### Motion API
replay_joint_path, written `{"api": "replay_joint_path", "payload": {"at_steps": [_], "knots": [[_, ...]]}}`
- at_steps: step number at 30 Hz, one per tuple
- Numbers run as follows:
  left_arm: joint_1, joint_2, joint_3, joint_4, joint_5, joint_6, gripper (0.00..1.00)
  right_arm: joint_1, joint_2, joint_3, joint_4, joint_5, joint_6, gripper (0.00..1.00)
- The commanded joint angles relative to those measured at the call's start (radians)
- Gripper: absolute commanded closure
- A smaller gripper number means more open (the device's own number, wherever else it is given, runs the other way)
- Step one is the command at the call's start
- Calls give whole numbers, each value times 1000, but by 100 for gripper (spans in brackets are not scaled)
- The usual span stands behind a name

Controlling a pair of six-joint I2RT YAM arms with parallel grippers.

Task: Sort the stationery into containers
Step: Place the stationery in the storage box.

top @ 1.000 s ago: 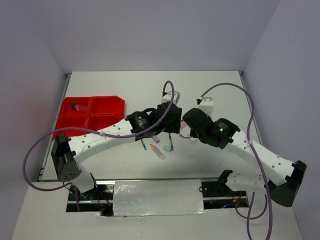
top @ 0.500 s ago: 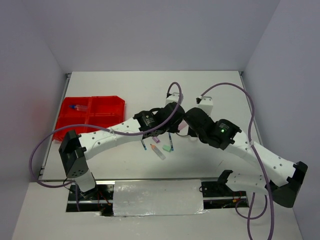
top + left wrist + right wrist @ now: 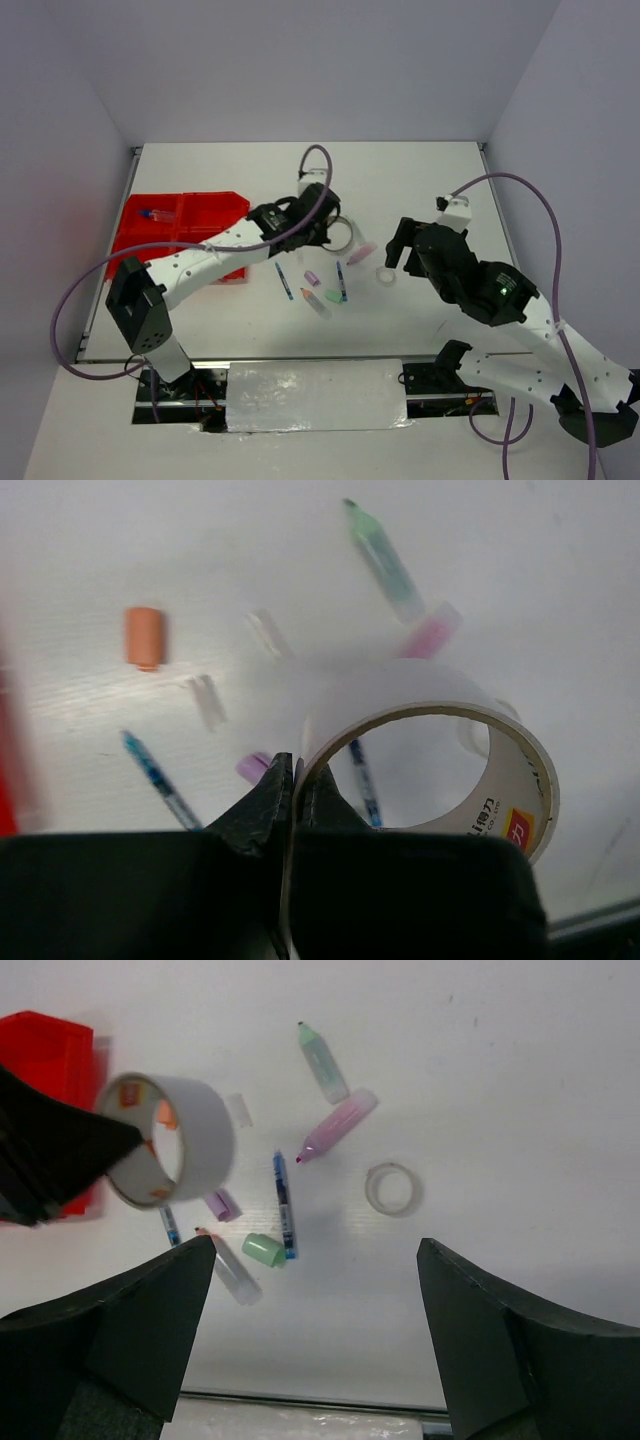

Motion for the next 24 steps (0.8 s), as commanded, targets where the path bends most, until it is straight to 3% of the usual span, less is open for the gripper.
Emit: {"api": "replay_joint_path", "payload": {"at_steps": [1, 6, 12, 18, 24], "knots": [[169, -86, -15, -15, -15, -2, 100, -13, -44, 41, -68, 91, 0, 10], [486, -78, 5, -28, -9, 41, 100, -16, -87, 6, -59, 78, -18, 9], [744, 92, 158, -101, 63, 91, 100, -19, -74, -17, -58, 75, -38, 9], [838, 172, 151, -94, 100, 114, 100, -23, -71, -45, -27, 73, -59, 9], [886, 128, 2, -23, 131, 101, 100, -26, -59, -50, -24, 69, -64, 8]]}}
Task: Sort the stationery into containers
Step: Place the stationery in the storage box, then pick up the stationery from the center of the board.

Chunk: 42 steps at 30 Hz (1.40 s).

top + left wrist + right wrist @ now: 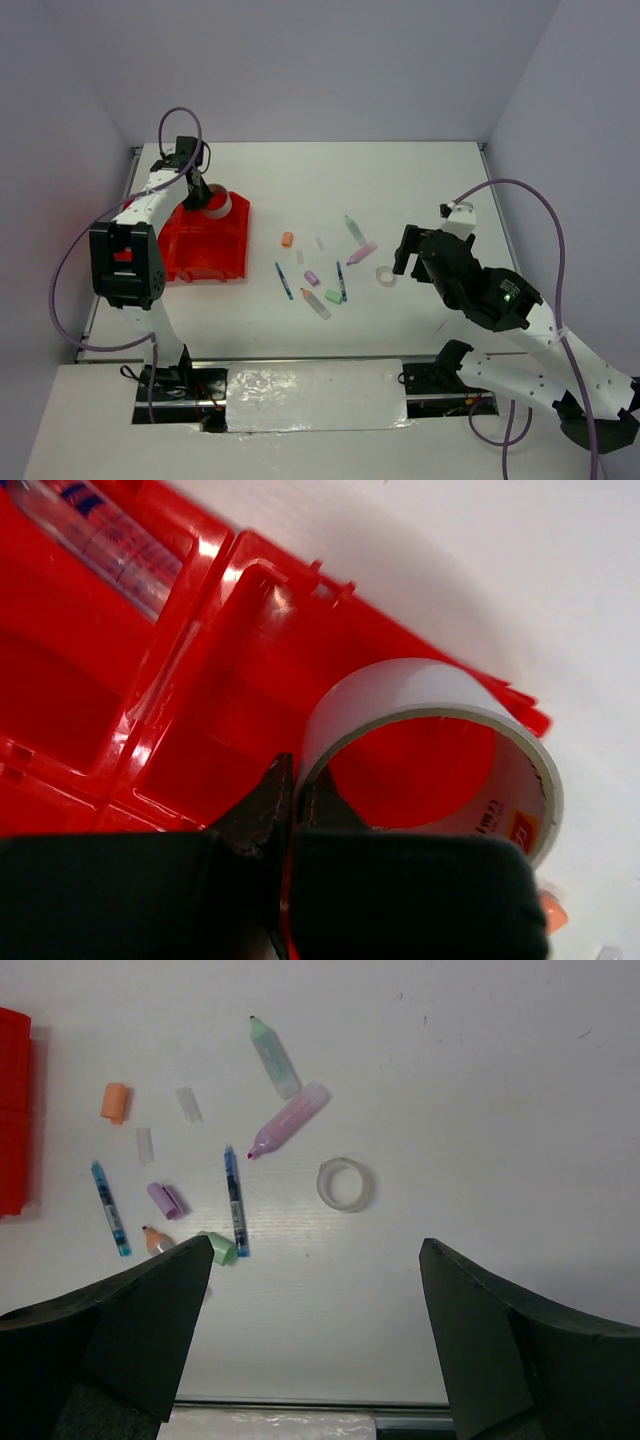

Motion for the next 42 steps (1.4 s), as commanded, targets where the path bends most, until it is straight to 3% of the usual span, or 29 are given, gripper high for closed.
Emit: {"api": "replay_joint_path", "payload": {"at_steps": [1, 6, 16, 27, 33, 38, 42], "knots": [[15, -55, -43, 50, 22, 8, 100, -5, 5, -1, 25, 20, -14, 8], [28, -101, -110, 62, 7, -9, 99, -7, 5, -4, 32, 14, -17, 8], [64, -108, -138, 57, -19, -25, 87, -7, 22, 3, 40, 4, -30, 8], [83, -81, -123, 68, 25, -30, 29, -8, 44, -15, 58, -12, -40, 8], [78, -185, -112, 87, 102, -15, 17, -59, 53, -96, 149, -117, -71, 8], [13, -335, -66, 61, 157, 62, 1, -244, 120, -216, 264, -278, -99, 9], [-40, -501, -121, 73, 270, 145, 1, -350, 180, -279, 337, -361, -111, 11]]}}
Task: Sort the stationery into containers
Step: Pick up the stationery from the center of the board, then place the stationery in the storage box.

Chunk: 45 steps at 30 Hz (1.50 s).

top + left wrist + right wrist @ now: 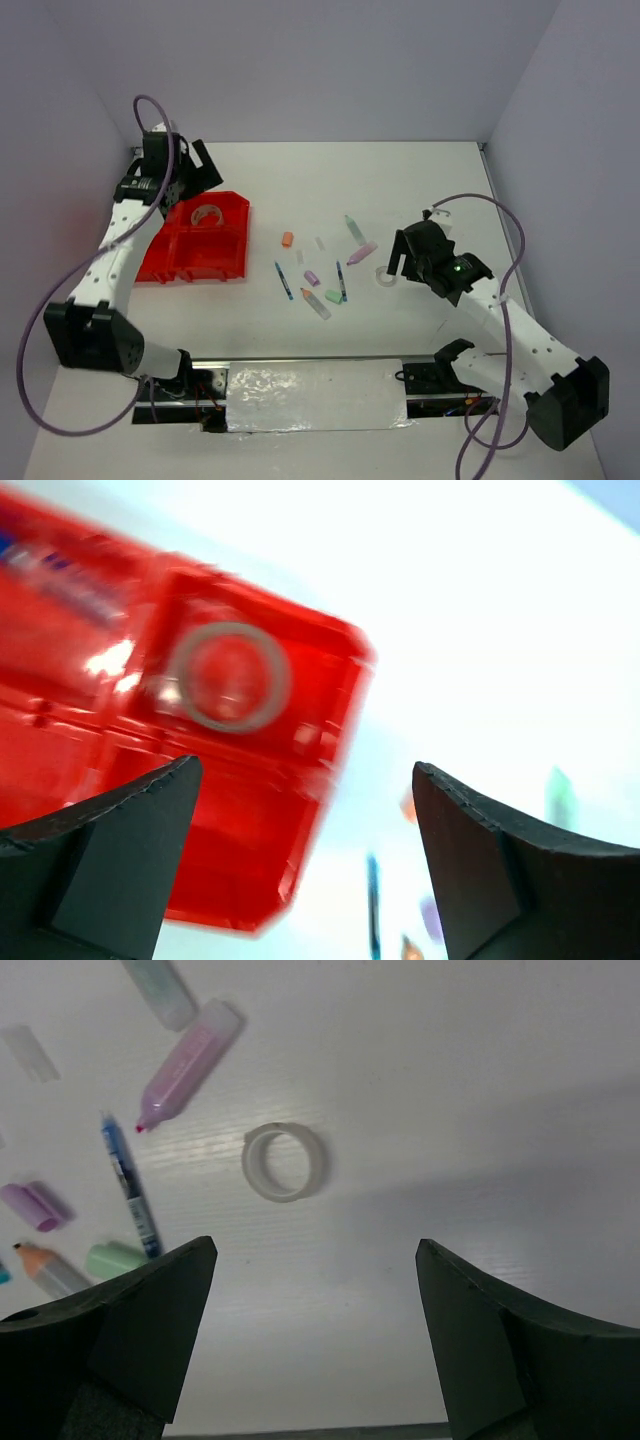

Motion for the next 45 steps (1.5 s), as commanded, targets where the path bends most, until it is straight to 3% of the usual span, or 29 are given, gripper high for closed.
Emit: {"api": "replay_joint_path", "payload": {"at_steps": [1, 6, 12, 25, 31, 34, 37, 40, 41, 45], "knots": [[-63, -174, -50, 30, 133, 105, 1, -60, 39, -43, 129, -97, -27, 12], [-95, -395, -221, 52, 207, 186, 0, -94, 190, -85, 218, -163, -37, 21], [-97, -541, -360, 26, 244, 247, 1, -121, 315, -97, 302, -186, -43, 35], [-97, -557, -296, -34, 334, 234, 1, -176, 467, -112, 373, -236, -55, 46], [-112, -512, -276, -49, 313, 209, 1, -198, 517, -92, 373, -291, -78, 64], [-132, -492, -281, -48, 284, 186, 1, -198, 542, -82, 362, -302, -89, 79], [-180, -468, -284, -49, 230, 148, 1, -195, 502, -104, 368, -313, -84, 90], [-313, -432, -279, -17, 125, 77, 1, -154, 412, -97, 338, -286, -64, 97], [-406, -414, -270, -10, 89, 39, 1, -131, 368, -85, 298, -238, -57, 98], [-612, -287, -190, 4, -52, -32, 1, 7, 307, 61, 159, -93, -12, 100]]}}
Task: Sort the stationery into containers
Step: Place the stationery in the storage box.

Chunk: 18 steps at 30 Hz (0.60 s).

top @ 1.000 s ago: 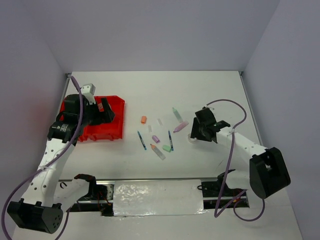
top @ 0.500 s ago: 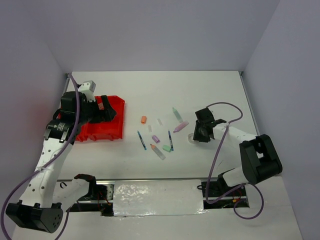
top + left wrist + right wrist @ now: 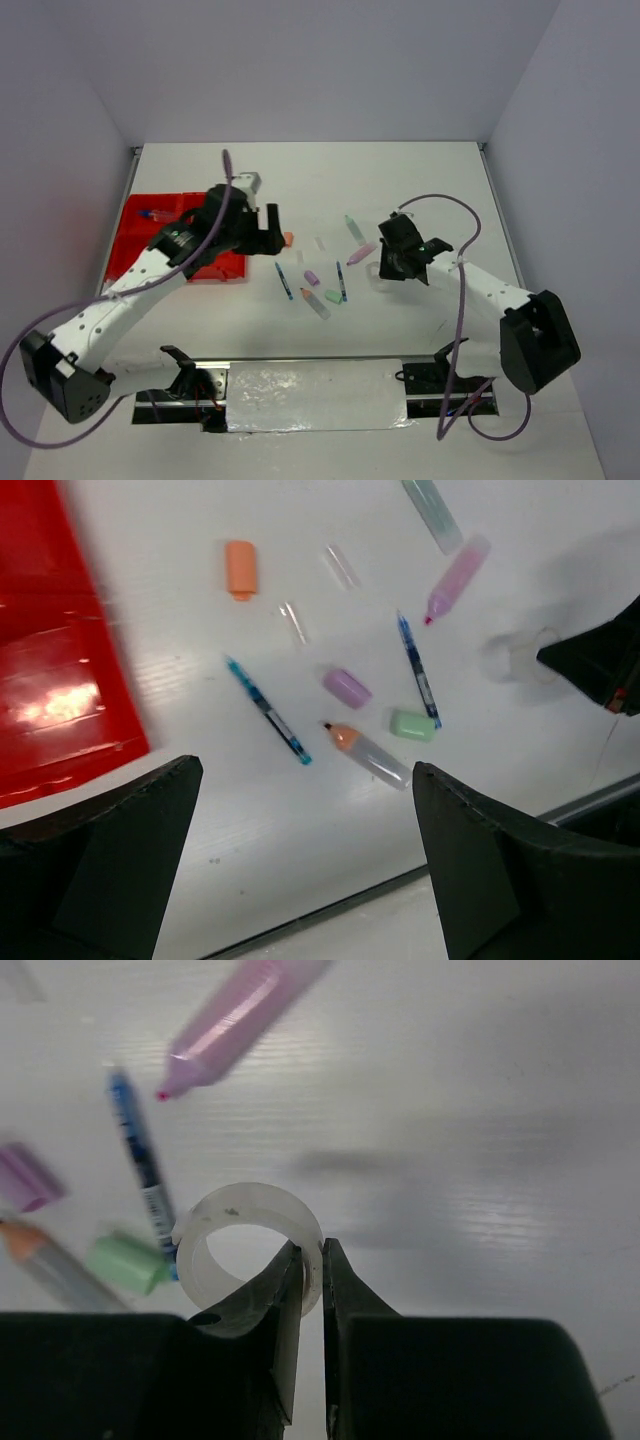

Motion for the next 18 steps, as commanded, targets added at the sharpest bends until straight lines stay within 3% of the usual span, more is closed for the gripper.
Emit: {"api": "replay_joint_path", "payload": {"at_steps": [1, 7, 13, 18], "knots": [[-167, 113, 123, 45, -175, -101, 1, 117, -70, 150, -149, 156, 58, 100], [-346, 252, 243, 120, -244, -156, 1, 254, -151, 277, -246, 233, 91, 100], [-406, 394, 343, 140, -226, -184, 3, 312, -179, 327, -288, 276, 116, 100], [-418, 443, 338, 189, -198, -201, 15, 317, -208, 305, -280, 266, 118, 100]]}}
